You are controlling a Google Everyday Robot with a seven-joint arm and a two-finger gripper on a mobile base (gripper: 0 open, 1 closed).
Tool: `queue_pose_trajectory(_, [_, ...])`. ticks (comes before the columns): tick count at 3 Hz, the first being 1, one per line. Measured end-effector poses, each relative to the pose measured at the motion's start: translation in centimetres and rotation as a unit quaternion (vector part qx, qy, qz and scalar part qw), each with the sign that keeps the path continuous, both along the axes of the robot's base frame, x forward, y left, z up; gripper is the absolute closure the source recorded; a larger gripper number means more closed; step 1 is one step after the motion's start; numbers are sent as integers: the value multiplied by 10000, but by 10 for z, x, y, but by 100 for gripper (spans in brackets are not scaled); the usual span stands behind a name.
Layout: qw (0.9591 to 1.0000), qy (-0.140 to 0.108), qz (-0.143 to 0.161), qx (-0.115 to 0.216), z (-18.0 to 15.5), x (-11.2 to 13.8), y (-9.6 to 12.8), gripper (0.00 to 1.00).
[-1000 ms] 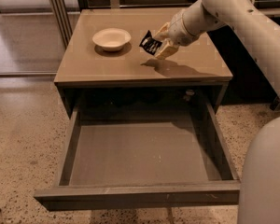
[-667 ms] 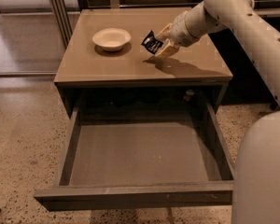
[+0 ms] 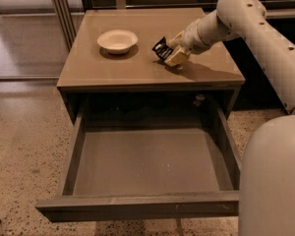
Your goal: Pick rxbar chocolate from top drawer and place on counter
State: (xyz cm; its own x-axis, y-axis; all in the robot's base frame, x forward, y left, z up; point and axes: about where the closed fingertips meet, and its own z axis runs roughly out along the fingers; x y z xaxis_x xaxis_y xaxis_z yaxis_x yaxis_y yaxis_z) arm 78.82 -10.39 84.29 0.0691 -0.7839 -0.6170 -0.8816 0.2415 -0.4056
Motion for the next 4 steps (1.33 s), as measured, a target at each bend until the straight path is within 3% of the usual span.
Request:
queue_pose_trajectory(1, [10000, 8, -3, 6, -1, 0, 0, 82])
queue_pose_trajectory(4, [10000, 9, -2, 6, -1, 0, 0, 13])
